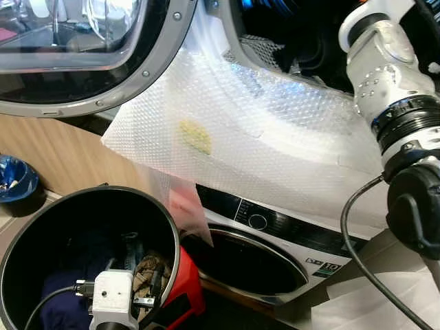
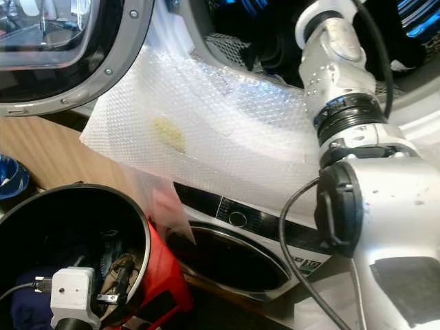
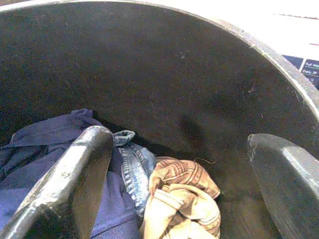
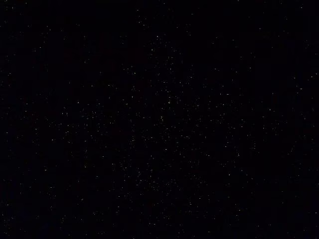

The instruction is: Clothes washing

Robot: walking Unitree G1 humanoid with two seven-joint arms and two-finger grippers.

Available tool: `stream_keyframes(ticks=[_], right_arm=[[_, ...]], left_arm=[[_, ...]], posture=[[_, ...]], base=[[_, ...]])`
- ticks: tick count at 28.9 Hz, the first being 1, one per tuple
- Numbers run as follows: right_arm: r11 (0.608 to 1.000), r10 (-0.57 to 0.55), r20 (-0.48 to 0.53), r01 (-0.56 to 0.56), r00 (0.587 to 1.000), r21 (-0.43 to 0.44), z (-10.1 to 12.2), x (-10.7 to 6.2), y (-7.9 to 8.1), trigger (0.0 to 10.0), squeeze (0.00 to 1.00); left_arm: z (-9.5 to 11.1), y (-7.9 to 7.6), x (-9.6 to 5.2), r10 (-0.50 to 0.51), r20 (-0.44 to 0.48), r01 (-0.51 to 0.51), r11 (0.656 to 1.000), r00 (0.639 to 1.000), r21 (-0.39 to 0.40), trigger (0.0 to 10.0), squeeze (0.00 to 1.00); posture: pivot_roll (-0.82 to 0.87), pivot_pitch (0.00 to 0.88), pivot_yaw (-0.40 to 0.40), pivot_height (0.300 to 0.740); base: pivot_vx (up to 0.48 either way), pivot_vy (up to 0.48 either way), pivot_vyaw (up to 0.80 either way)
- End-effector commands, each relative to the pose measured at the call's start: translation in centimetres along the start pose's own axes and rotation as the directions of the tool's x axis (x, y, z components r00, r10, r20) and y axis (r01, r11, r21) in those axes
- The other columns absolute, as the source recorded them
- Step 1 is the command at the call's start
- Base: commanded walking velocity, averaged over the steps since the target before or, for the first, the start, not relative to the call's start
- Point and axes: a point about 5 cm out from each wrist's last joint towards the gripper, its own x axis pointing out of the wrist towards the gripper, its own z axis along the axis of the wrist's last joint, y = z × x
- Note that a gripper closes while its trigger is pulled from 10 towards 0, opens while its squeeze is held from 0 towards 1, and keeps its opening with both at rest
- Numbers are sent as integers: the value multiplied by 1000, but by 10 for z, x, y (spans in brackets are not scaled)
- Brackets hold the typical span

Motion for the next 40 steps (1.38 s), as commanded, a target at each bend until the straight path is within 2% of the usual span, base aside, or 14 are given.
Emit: stream_keyframes(ticks=[1, 12, 16, 19, 21, 22, 23, 25, 29, 31, 34, 36, 38, 40], right_arm=[[1000, 8, -16, -8, 1000, -17, 2, 1, 3, 10000, 1000], [995, 51, -50, -55, 997, -86, -2, 1, 9, 10000, 1000], [977, 203, -60, -206, 977, -56, -2, 0, 23, 10000, 1000], [910, 400, -88, -406, 912, -82, -2, -2, 42, 10000, 1000], [954, 274, -64, -280, 960, -108, 2, 0, 33, 10000, 1000], [988, 116, -40, -119, 992, -98, 6, 2, 19, 10000, 1000], [998, -34, -17, 33, 999, -56, 11, 2, 3, 10000, 1000], [992, -123, 12, 124, 992, -38, 18, 1, -9, 10000, 1000], [985, -36, 1, 36, 999, -167, 13, 2, 4, 10000, 1000], [984, -55, -4, 54, 998, -169, 12, 2, 1, 10000, 1000], [974, -213, -30, 209, 977, -88, 3, -1, -20, 10000, 1000], [978, -208, -48, 208, 977, -8, -1, -2, -20, 10000, 1000], [994, -11, -48, 16, 999, 109, 0, 1, 2, 10000, 1000], [941, 328, -12, -326, 945, 91, 6, 0, 40, 10000, 1000]], left_arm=[[-12, -4, -6, -5, -71, 6, 1000, 997, 7, 10000, 0], [-12, -7, -6, -12, -80, 13, 1000, 997, 3, 10000, 0], [-12, -7, -7, -9, -79, 9, 1000, 997, 2, 10000, 0], [-11, -6, -10, 7, -77, -7, 1000, 997, 3, 10000, 0], [-10, -5, -10, 19, -75, -19, 1000, 997, 2, 10000, 0], [-9, -5, -11, 23, -74, -23, 1000, 997, 1, 10000, 0], [-9, -5, -11, 24, -74, -24, 1000, 997, -1, 10000, 0], [-9, -7, -10, 21, -74, -22, 1000, 997, -5, 10000, 0], [-7, -11, -9, 5, -72, -6, 1000, 997, -13, 10000, 0], [-8, -11, -8, 1, -74, -2, 1000, 997, -14, 10000, 0], [-7, -14, -6, -3, -72, 2, 1000, 997, -19, 10000, 0], [-6, -15, -6, -5, -67, 4, 1000, 998, -19, 10000, 0], [-4, -15, -7, -5, -62, 4, 1000, 998, -21, 10000, 0], [-4, -14, -8, -5, -62, 4, 1000, 998, -19, 10000, 0]], posture=[[228, 230, -144, 740], [219, 224, -140, 740], [239, 227, -147, 740], [262, 229, -157, 740], [268, 228, -158, 740], [267, 231, -158, 740], [266, 232, -158, 740], [262, 237, -150, 740], [229, 242, -144, 740], [226, 244, -144, 740], [228, 240, -145, 740], [237, 239, -145, 740], [240, 240, -146, 740], [255, 239, -148, 740]], base=[[0, 0, 0], [0, 0, 0], [0, 0, 0], [0, 0, 0], [0, 0, 0], [0, 0, 0], [0, 0, 0], [0, 0, 0], [0, 0, 0], [0, 0, 0], [0, 0, 0], [0, 0, 0], [0, 0, 0], [0, 0, 0]])
